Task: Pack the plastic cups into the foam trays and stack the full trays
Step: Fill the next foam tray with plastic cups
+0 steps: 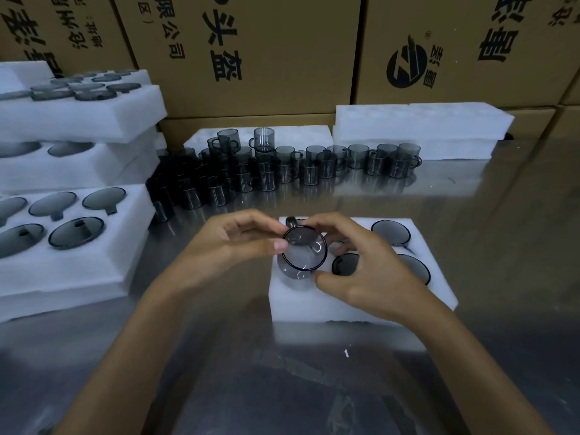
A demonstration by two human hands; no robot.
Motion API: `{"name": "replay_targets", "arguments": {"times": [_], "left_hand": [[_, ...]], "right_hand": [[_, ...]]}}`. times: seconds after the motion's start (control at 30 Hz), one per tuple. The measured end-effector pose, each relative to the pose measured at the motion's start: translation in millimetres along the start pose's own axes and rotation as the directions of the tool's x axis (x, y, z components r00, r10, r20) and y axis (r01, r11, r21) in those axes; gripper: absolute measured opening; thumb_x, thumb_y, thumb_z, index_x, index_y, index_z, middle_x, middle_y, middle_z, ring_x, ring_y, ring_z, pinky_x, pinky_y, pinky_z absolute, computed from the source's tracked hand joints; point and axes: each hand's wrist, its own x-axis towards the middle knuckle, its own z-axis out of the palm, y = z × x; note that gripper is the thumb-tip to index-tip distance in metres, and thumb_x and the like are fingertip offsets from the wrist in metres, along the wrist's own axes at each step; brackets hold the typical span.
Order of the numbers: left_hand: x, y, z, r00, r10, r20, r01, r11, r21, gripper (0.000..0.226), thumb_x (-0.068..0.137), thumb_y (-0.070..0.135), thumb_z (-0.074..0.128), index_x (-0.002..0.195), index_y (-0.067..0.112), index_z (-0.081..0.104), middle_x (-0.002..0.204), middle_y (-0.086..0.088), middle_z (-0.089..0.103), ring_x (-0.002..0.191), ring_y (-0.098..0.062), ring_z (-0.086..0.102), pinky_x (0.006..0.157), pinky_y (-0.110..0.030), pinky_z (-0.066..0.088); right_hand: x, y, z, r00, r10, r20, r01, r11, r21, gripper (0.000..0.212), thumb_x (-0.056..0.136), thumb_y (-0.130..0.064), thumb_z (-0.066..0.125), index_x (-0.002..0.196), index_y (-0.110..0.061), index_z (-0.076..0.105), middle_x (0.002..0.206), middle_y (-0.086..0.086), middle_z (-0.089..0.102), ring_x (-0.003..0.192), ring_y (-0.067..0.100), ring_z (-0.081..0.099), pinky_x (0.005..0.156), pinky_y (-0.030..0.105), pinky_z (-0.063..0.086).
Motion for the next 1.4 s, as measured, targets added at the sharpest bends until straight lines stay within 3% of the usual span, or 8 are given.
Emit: {"name": "replay_targets", "arguments": {"times": [0.17,0.33,0.53,0.8,0.97,1.1,1.23,1.4], "left_hand": [[-3,4,-2,1.0,-0.029,0.0,0.029,0.995,0.096,0.027,0.068,0.026,0.08,0.092,0.014,0.078,0.098,-0.007,0.076,0.094,-0.017,0.072,0.082,-0.017,0.052],[-3,4,3,0.999,-0.047,0.007,0.046,0.993,0.112,0.025,0.071,0.026,0.078,0.093,0.014,0.079,0.097,-0.005,0.077,0.094,-0.014,0.071,0.08,-0.014,0.051],[0,0,5,0.999,-0.033,0.019,0.031,0.992,0.125,0.019,0.065,0.023,0.082,0.081,0.014,0.077,0.087,-0.004,0.076,0.08,-0.008,0.07,0.072,-0.013,0.051],[-2,-2,-8,0.994,-0.112,0.009,0.102,0.929,0.355,0.055,0.06,0.045,0.09,0.108,0.042,0.063,0.107,0.018,0.065,0.098,0.0,0.059,0.085,-0.025,0.045],[0,-8,-4,0.965,-0.261,-0.005,0.253,0.931,0.264,0.08,0.062,0.052,0.081,0.134,0.048,0.047,0.132,0.018,0.054,0.115,0.001,0.059,0.103,-0.032,0.046],[1,-11,-4,0.935,-0.356,0.009,0.349,0.921,0.174,0.094,0.055,0.053,0.085,0.139,0.041,0.047,0.134,0.009,0.057,0.119,-0.007,0.061,0.105,-0.038,0.048],[2,-16,0,0.932,-0.358,0.061,0.357,0.934,0.028,0.067,0.064,0.036,0.088,0.125,0.037,0.06,0.121,0.004,0.069,0.107,-0.011,0.068,0.09,-0.033,0.056],[2,-19,2,0.946,-0.311,0.093,0.318,0.945,-0.077,0.056,0.064,0.032,0.084,0.118,0.034,0.068,0.115,0.002,0.072,0.106,-0.017,0.07,0.077,-0.022,0.056]], "right_hand": [[0,0,-1,0.998,0.015,0.056,-0.015,1.0,0.007,0.046,0.072,-0.036,0.07,0.116,-0.043,0.058,0.115,-0.02,0.065,0.113,0.005,0.056,0.092,0.022,0.043],[0,0,-2,0.999,0.043,0.023,-0.044,0.999,0.017,0.041,0.07,-0.034,0.072,0.109,-0.038,0.063,0.111,-0.011,0.065,0.11,0.007,0.057,0.099,0.032,0.046],[-1,5,-3,1.0,0.017,-0.01,-0.017,0.999,-0.037,0.033,0.086,-0.019,0.072,0.114,-0.036,0.068,0.106,-0.006,0.062,0.104,0.005,0.057,0.097,0.027,0.046],[2,12,3,0.997,-0.075,0.018,0.077,0.981,-0.176,0.039,0.093,-0.015,0.064,0.127,-0.033,0.067,0.094,-0.041,0.055,0.112,0.008,0.047,0.1,0.025,0.039],[3,8,-1,0.98,-0.155,-0.126,0.114,0.951,-0.289,0.035,0.093,-0.026,0.066,0.128,-0.032,0.067,0.114,-0.02,0.063,0.115,0.007,0.047,0.105,0.037,0.037],[2,4,-12,0.983,-0.156,-0.1,0.107,0.918,-0.382,0.031,0.09,-0.037,0.069,0.121,-0.036,0.071,0.126,-0.023,0.06,0.122,0.005,0.042,0.107,0.043,0.035],[1,5,-13,1.0,0.005,-0.017,-0.009,0.972,-0.234,0.03,0.087,-0.038,0.072,0.116,-0.038,0.073,0.135,-0.027,0.053,0.134,-0.001,0.034,0.116,0.037,0.029],[2,4,-14,1.0,0.03,-0.007,-0.031,0.978,-0.205,0.035,0.087,-0.032,0.073,0.12,-0.04,0.069,0.132,-0.026,0.055,0.132,-0.005,0.036,0.113,0.019,0.027]]}}
